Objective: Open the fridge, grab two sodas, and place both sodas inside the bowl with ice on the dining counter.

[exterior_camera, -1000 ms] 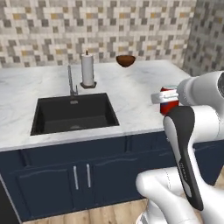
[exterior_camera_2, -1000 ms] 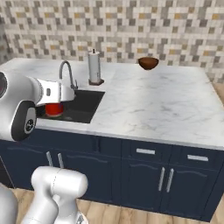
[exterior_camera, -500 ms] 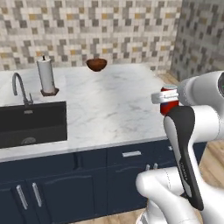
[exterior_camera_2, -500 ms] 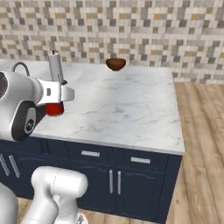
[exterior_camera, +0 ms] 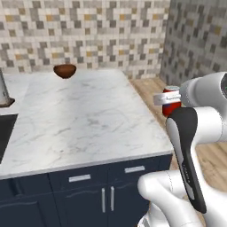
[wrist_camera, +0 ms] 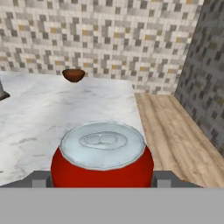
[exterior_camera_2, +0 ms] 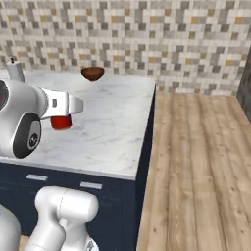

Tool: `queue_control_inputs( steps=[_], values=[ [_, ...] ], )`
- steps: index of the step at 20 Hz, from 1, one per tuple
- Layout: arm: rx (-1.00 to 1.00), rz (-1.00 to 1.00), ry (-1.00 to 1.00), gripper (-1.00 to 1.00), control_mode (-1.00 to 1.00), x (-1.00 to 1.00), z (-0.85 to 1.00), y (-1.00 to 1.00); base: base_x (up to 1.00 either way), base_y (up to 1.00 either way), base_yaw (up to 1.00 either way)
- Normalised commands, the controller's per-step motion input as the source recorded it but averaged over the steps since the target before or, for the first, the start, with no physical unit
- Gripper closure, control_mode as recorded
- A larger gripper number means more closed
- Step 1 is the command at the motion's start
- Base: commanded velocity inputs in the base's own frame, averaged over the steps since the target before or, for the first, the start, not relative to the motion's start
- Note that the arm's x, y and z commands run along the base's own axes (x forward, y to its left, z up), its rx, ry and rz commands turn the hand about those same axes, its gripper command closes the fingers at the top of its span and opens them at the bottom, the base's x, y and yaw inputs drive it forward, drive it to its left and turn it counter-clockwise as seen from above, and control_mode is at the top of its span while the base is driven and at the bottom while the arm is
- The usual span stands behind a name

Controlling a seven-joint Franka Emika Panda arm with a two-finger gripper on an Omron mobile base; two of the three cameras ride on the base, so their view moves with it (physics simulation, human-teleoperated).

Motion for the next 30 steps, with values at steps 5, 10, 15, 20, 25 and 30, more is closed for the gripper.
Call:
queue_control_inputs(
  steps=[5, 10, 15, 20, 25, 30],
  values=[
    [0.0, 0.0, 0.0, 1.0, 1.0, 0.0, 0.0, 0.0, 0.48, -1.0, 0.0],
    [0.0, 0.0, 0.0, 1.0, 1.0, 0.0, 0.0, 0.0, 0.76, -1.0, 0.0],
    [0.0, 0.0, 0.0, 1.0, 1.0, 0.0, 0.0, 0.0, 1.0, -0.7, 0.09],
    [0.0, 0.0, 0.0, 1.0, 1.0, 0.0, 0.0, 0.0, 0.95, -0.93, 0.09],
    [0.0, 0.0, 0.0, 1.0, 1.0, 0.0, 0.0, 0.0, -0.04, -1.0, 0.05],
    [0.0, 0.0, 0.0, 1.0, 1.0, 0.0, 0.0, 0.0, 0.58, -0.89, 0.06]
  ],
)
